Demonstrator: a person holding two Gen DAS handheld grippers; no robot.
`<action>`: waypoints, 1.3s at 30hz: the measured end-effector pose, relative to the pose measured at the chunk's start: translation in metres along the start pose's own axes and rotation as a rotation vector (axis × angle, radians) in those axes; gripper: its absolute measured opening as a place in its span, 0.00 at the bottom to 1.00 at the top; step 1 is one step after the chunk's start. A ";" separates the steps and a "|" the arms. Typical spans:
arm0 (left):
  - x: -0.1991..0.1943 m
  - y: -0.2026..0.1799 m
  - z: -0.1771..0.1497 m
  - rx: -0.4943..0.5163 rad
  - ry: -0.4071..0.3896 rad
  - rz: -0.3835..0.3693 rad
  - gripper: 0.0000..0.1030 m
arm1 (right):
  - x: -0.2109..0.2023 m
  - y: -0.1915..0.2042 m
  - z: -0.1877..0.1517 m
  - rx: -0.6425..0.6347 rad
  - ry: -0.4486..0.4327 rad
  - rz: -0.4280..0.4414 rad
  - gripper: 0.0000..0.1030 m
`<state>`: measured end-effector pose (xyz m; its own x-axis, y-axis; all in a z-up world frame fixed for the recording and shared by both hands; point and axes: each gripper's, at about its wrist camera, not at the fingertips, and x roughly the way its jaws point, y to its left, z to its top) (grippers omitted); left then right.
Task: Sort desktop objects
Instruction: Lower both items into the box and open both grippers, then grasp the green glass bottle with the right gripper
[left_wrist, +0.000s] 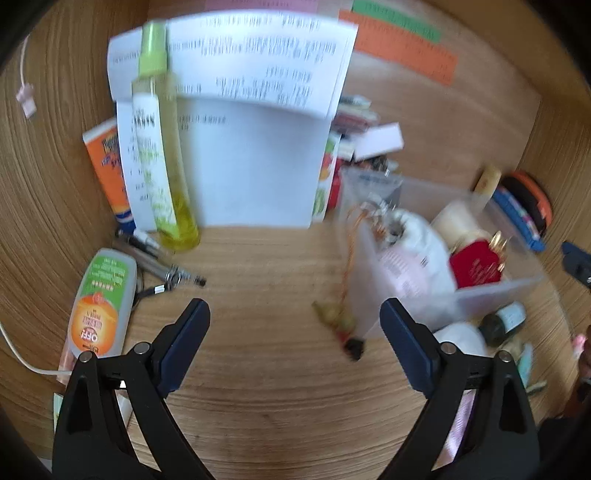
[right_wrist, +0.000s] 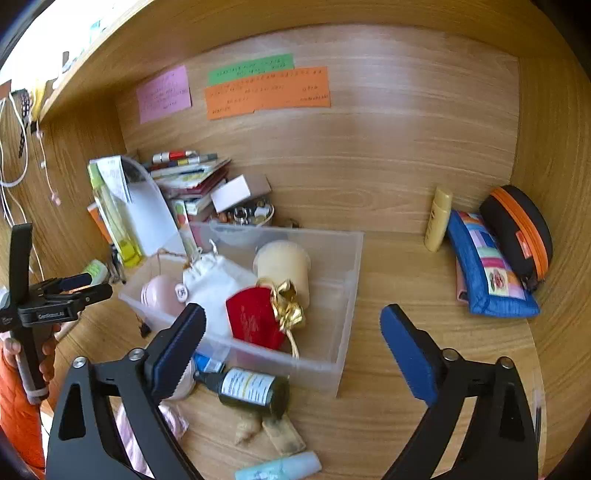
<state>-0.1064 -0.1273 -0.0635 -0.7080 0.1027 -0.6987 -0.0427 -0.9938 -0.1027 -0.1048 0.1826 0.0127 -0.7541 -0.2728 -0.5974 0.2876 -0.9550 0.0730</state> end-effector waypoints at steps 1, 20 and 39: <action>0.005 0.000 -0.002 0.012 0.023 0.006 0.91 | 0.000 0.003 -0.004 -0.009 0.007 -0.004 0.94; 0.043 -0.017 -0.015 0.170 0.167 -0.069 0.91 | 0.017 0.019 -0.042 -0.055 0.141 -0.022 0.94; 0.041 -0.034 -0.018 0.223 0.153 -0.083 0.48 | 0.043 0.032 -0.052 -0.081 0.202 0.010 0.92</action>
<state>-0.1206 -0.0882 -0.1013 -0.5819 0.1723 -0.7948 -0.2623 -0.9648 -0.0172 -0.0974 0.1463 -0.0525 -0.6197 -0.2451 -0.7456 0.3472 -0.9376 0.0197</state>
